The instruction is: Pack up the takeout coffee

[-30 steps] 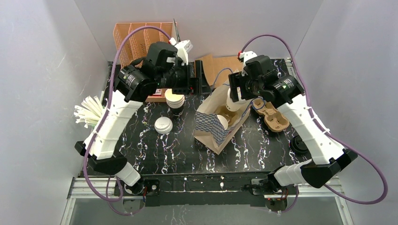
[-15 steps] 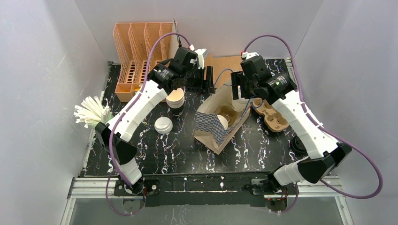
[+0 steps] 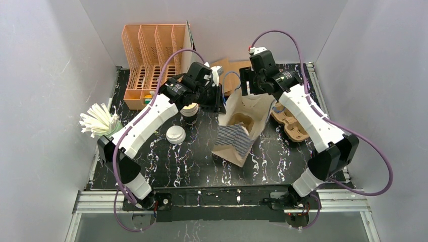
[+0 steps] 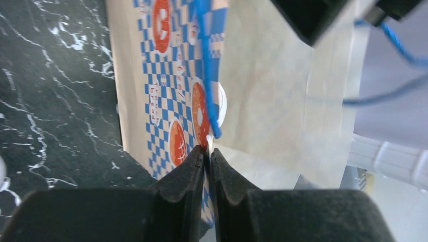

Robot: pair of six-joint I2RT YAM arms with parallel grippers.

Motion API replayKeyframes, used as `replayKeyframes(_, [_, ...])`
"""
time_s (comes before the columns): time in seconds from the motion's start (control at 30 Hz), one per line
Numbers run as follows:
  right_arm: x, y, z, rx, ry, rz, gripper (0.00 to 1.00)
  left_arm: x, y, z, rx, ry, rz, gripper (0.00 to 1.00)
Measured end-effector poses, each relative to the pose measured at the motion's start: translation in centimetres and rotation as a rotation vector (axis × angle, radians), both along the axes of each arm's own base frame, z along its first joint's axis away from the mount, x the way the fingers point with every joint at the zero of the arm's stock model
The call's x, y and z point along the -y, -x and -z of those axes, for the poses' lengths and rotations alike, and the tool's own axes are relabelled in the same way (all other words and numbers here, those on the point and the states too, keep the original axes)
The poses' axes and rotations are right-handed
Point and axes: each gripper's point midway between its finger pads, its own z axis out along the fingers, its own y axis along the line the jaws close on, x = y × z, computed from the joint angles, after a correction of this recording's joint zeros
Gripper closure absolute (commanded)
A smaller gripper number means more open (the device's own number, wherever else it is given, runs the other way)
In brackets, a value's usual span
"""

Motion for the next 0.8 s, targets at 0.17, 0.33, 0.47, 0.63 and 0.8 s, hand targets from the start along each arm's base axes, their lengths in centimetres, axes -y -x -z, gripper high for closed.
replayKeyframes(0.17, [-2.9, -1.7, -0.6, 0.025, -0.059, -0.098, 0.73, 1.8, 2.1, -0.8, -0.034, 0.045, 0.026, 0.85])
replayKeyframes(0.33, [-5.7, -1.6, -0.7, 0.01, -0.138, -0.226, 0.73, 4.4, 4.5, -1.5, -0.066, 0.102, 0.077, 0.43])
replayKeyframes(0.47, [-6.4, -1.3, -0.7, 0.015, -0.159, -0.273, 0.73, 4.6, 5.6, -1.6, -0.067, 0.087, 0.098, 0.28])
replayKeyframes(0.63, [-5.0, 0.7, -0.3, 0.012, -0.14, -0.29, 0.72, 0.9, 2.6, -3.4, -0.047, 0.094, -0.005, 0.27])
replayKeyframes(0.8, [-3.4, 2.5, -2.2, 0.067, -0.14, -0.29, 0.73, -6.1, -4.7, -8.2, 0.081, 0.172, -0.217, 0.28])
